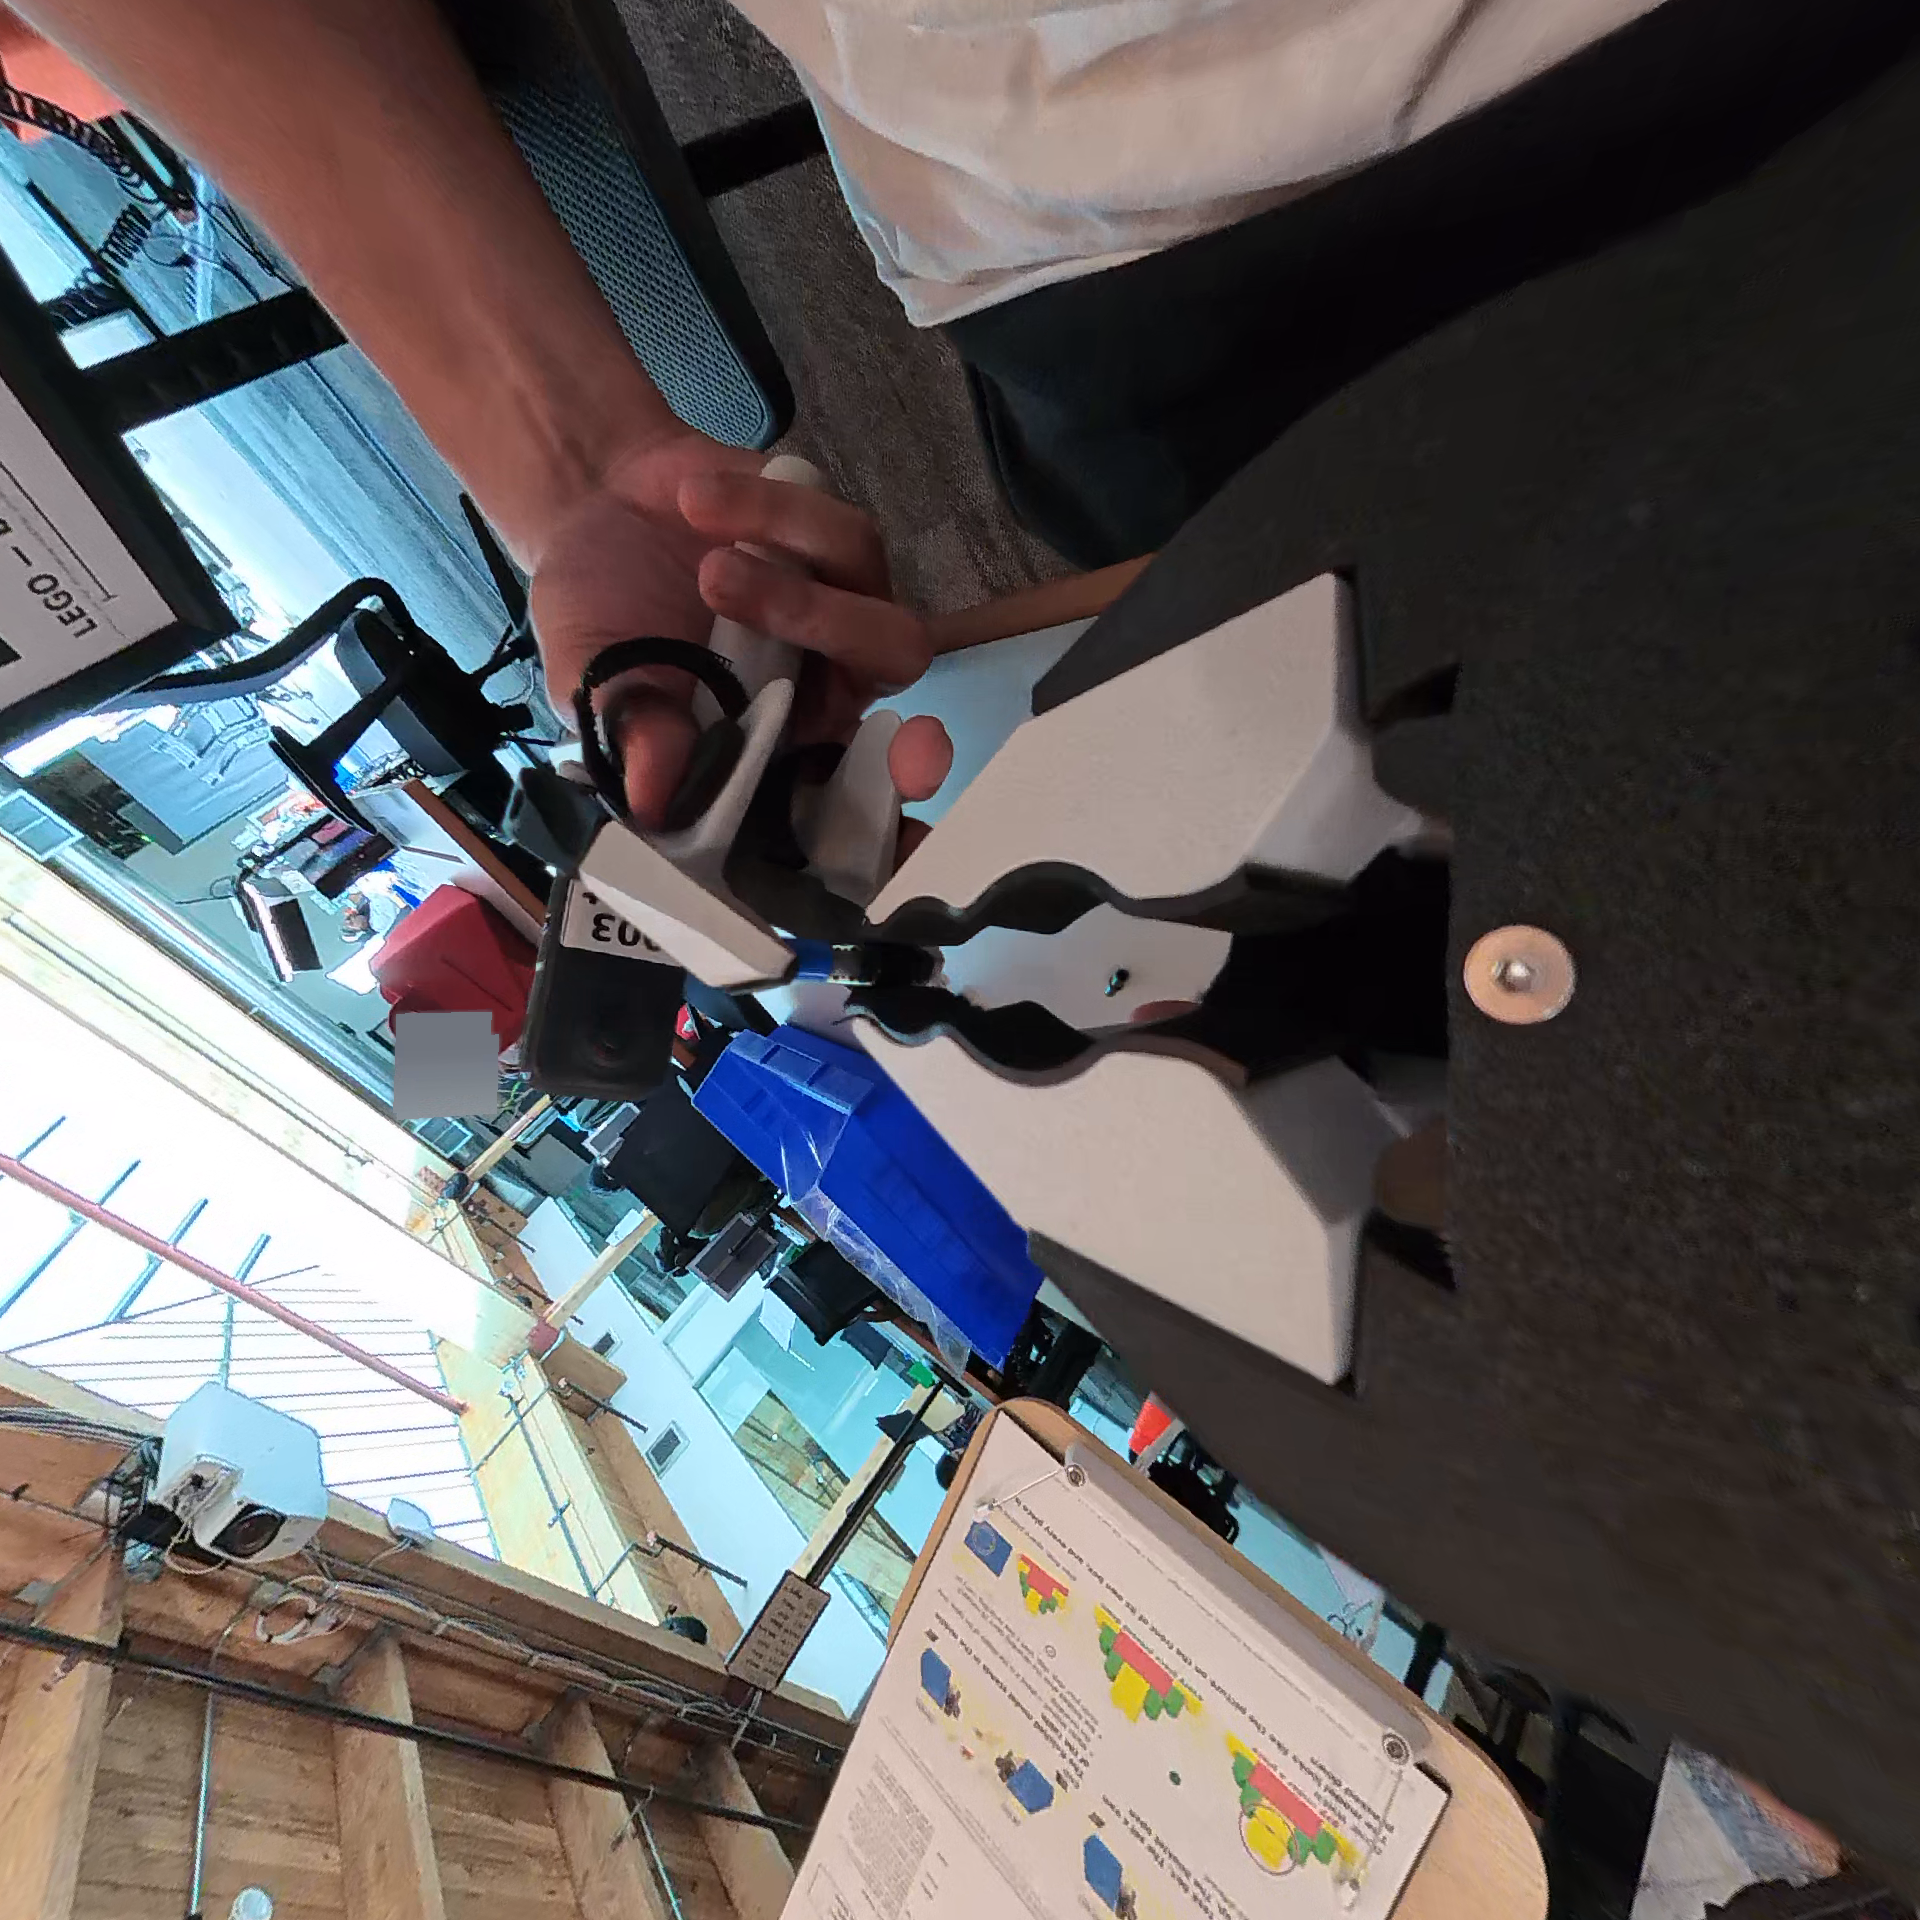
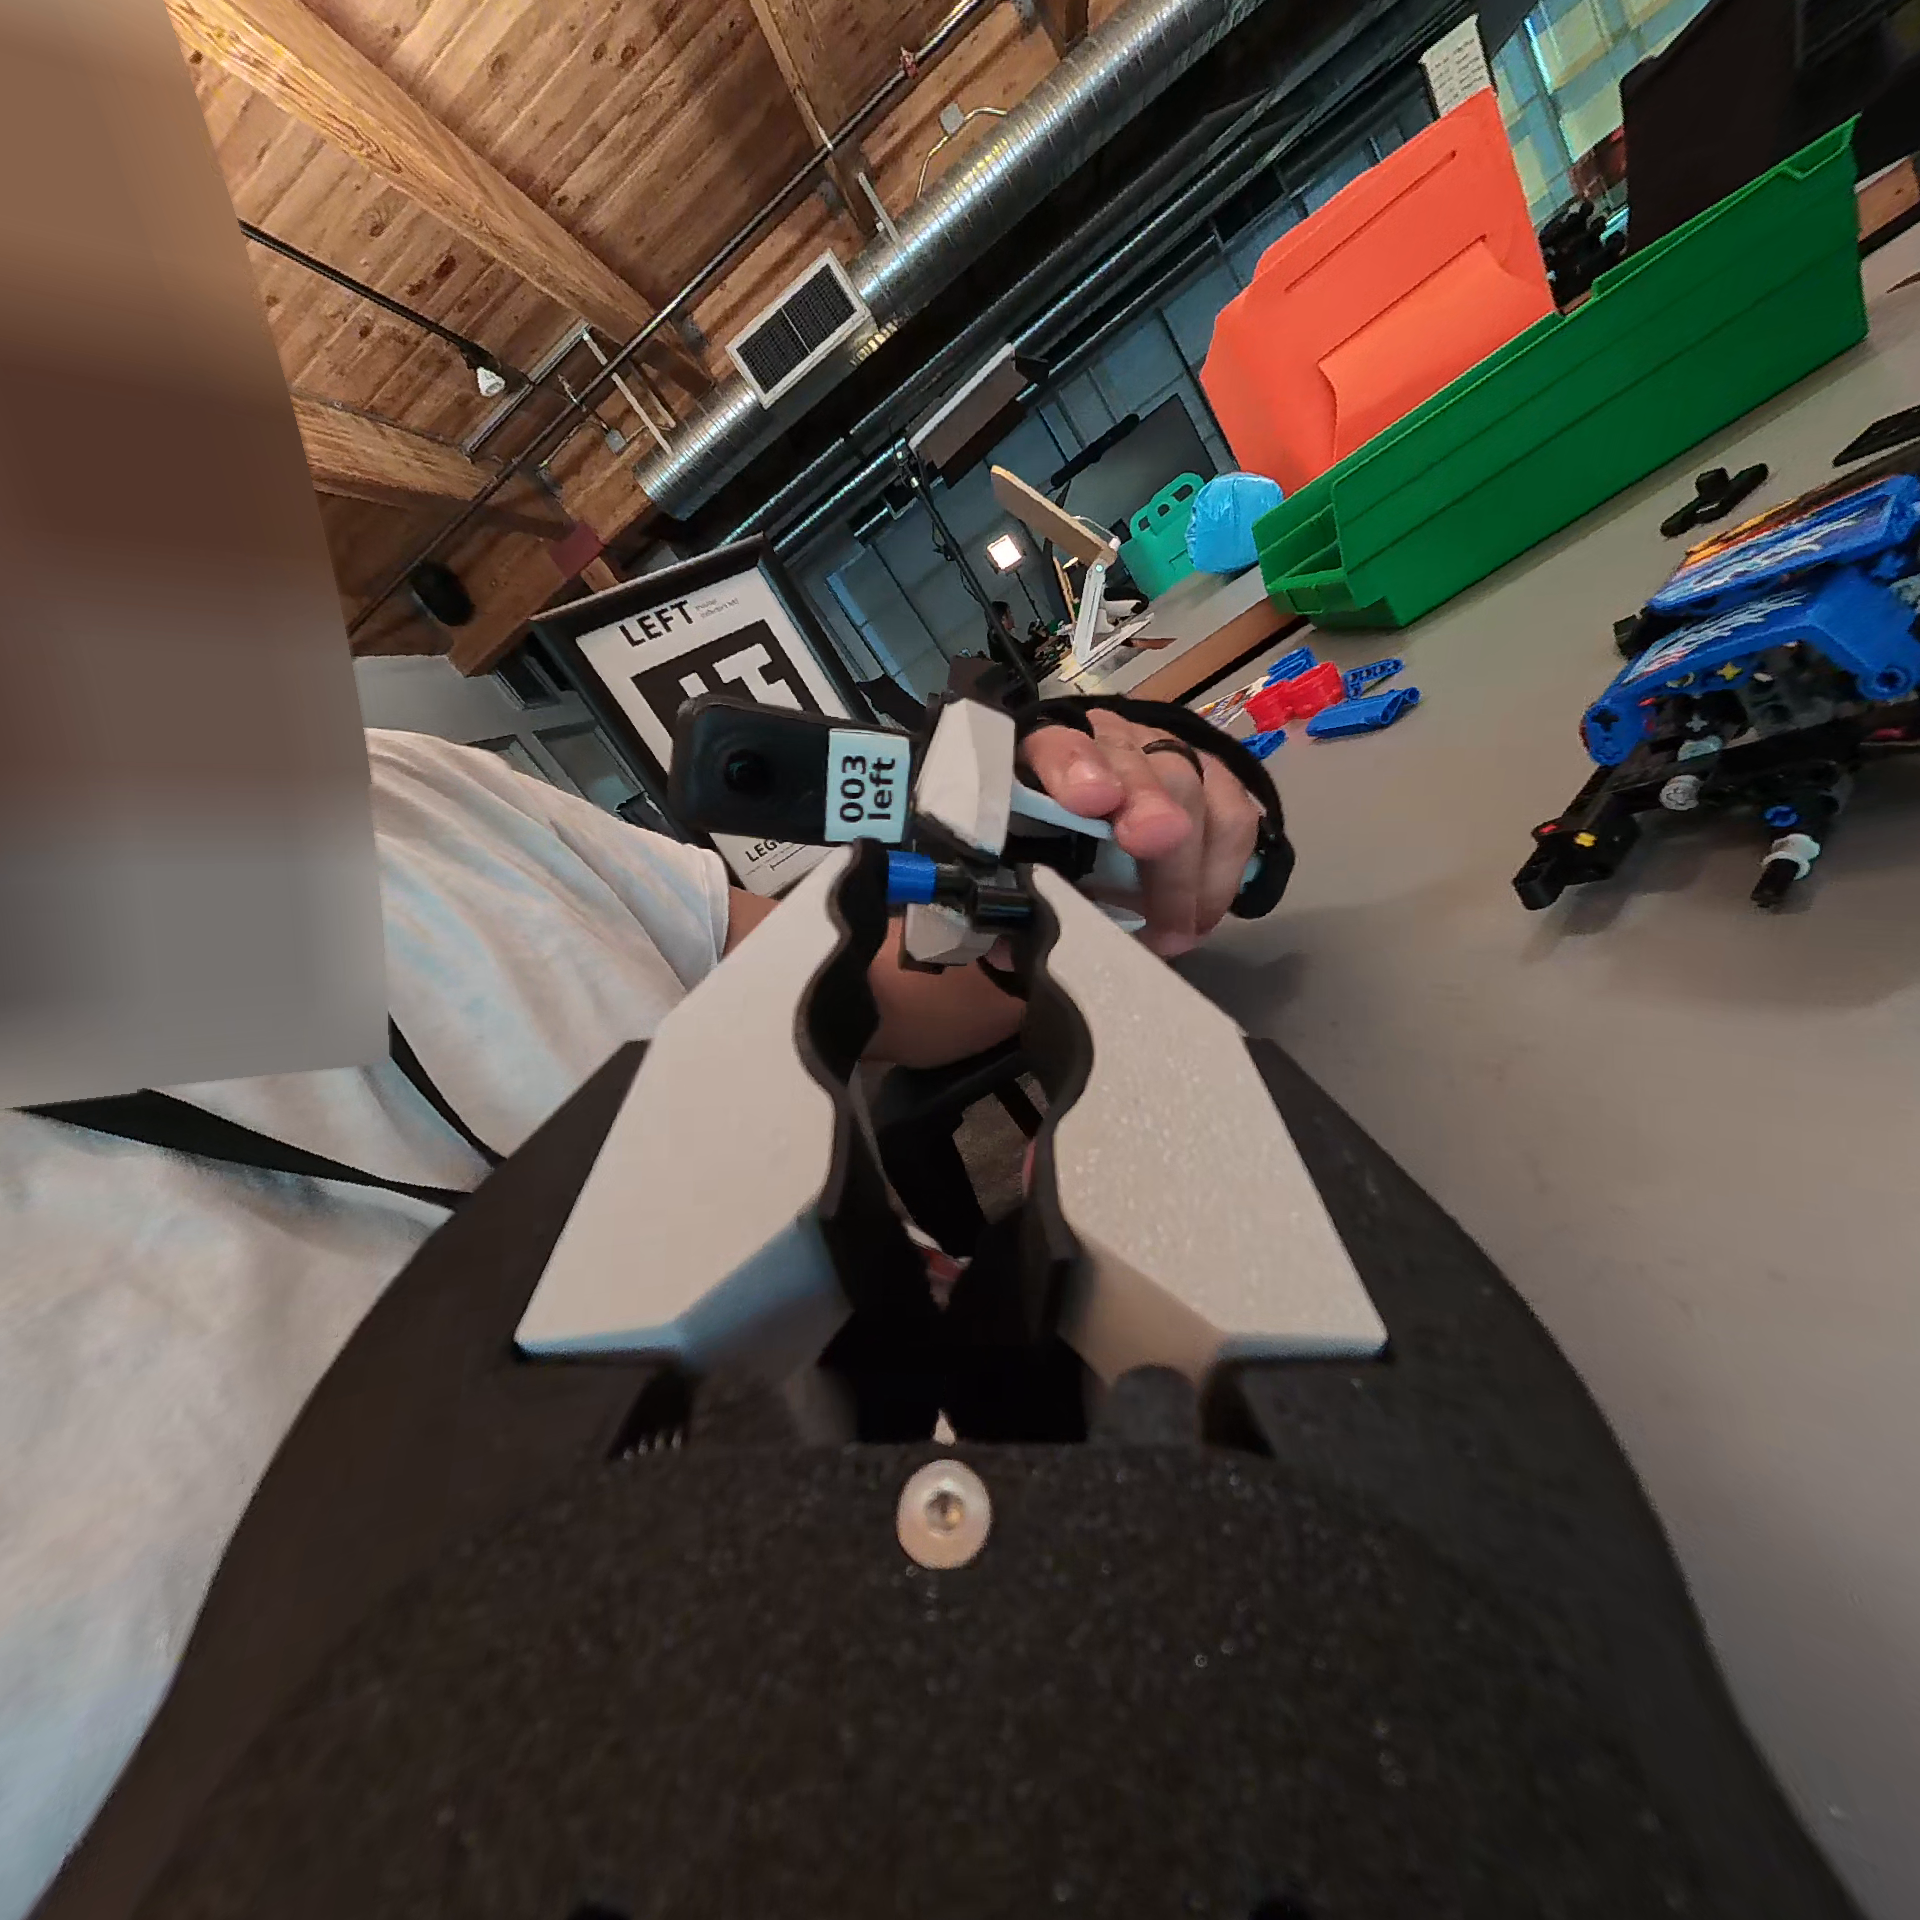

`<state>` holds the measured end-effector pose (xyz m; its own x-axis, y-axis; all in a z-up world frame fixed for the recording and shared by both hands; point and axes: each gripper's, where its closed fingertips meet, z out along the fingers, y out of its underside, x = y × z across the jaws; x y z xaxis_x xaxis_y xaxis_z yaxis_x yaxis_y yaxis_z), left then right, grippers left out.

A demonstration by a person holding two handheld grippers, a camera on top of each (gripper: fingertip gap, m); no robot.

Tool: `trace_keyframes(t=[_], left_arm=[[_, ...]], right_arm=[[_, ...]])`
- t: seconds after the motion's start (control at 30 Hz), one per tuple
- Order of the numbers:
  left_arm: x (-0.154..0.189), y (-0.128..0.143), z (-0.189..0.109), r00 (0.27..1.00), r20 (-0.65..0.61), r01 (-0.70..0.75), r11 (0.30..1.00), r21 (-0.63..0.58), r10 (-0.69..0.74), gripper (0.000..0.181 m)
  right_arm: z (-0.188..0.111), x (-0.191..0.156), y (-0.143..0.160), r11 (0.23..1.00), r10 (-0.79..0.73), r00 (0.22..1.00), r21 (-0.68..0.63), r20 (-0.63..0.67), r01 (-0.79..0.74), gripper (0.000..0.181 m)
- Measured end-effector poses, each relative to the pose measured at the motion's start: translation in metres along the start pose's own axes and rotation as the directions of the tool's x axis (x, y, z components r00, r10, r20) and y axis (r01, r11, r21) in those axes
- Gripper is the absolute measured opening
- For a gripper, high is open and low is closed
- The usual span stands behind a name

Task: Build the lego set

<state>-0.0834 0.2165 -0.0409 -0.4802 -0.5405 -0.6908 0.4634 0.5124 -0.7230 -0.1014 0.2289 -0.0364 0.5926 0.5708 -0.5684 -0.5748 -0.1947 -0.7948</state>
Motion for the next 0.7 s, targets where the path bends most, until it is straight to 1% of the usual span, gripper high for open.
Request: trace_keyframes(t=[0.13, 0.17, 0.2, 0.3, 0.33, 0.4, 0.43, 0.5, 0.53, 0.6, 0.67, 0.7], left_arm=[[0.002, 0.002, 0.000, 0.999, 0.014, -0.038, 0.999, -0.028, 0.038, 0.006], [0.002, 0.007, 0.000, 0.999, 0.002, -0.042, 0.998, -0.038, 0.042, 0.007], [0.002, 0.009, 0.000, 0.999, -0.012, -0.045, 0.998, -0.032, 0.045, 0.007], [0.007, 0.008, -0.002, 0.992, -0.103, 0.070, 0.997, -0.019, -0.071, 0.011], [0.007, 0.006, -0.004, 0.987, -0.122, 0.105, 0.994, -0.022, -0.107, 0.012], [0.009, 0.005, -0.006, 0.968, -0.171, 0.176, 0.983, -0.050, -0.182, 0.024], [0.010, 0.005, -0.007, 0.953, -0.200, 0.221, 0.973, -0.064, -0.230, 0.025], [0.018, 0.002, -0.009, 0.890, -0.291, 0.337, 0.937, -0.096, -0.350, 0.027], [0.021, 0.000, -0.009, 0.851, -0.329, 0.399, 0.911, -0.103, -0.409, 0.026], [0.021, -0.004, -0.009, 0.767, -0.377, 0.524, 0.846, -0.100, -0.520, 0.024], [0.008, -0.004, -0.010, 0.682, -0.377, 0.650, 0.756, -0.081, -0.627, 0.021], [0.000, -0.003, -0.011, 0.623, -0.385, 0.712, 0.698, -0.083, -0.681, 0.020]], right_arm=[[0.000, 0.000, 0.003, 0.999, -0.025, 1.000, -0.022, -0.003, 0.025, 0.023], [0.000, 0.003, 0.003, 0.999, -0.040, 0.999, -0.034, -0.034, 0.039, 0.023], [-0.001, 0.009, 0.005, 0.995, -0.086, 0.992, -0.058, -0.087, 0.081, 0.023], [-0.001, 0.007, 0.009, 0.973, -0.217, 0.965, -0.108, -0.149, 0.202, 0.023], [-0.001, 0.006, 0.010, 0.949, -0.301, 0.938, -0.149, -0.170, 0.278, 0.023], [-0.007, 0.009, 0.002, 0.842, -0.533, 0.811, -0.249, -0.241, 0.479, 0.024], [-0.009, 0.004, -0.002, 0.787, -0.612, 0.754, -0.280, -0.240, 0.550, 0.024], [-0.013, -0.002, -0.009, 0.671, -0.740, 0.623, -0.330, -0.252, 0.664, 0.024], [-0.014, -0.003, -0.006, 0.624, -0.780, 0.581, -0.370, -0.234, 0.688, 0.024], [-0.014, -0.002, 0.000, 0.561, -0.825, 0.525, -0.424, -0.211, 0.711, 0.024], [-0.014, -0.001, 0.000, 0.511, -0.859, 0.464, -0.430, -0.218, 0.744, 0.024], [-0.014, 0.001, 0.002, 0.478, -0.877, 0.432, -0.443, -0.208, 0.758, 0.024]])
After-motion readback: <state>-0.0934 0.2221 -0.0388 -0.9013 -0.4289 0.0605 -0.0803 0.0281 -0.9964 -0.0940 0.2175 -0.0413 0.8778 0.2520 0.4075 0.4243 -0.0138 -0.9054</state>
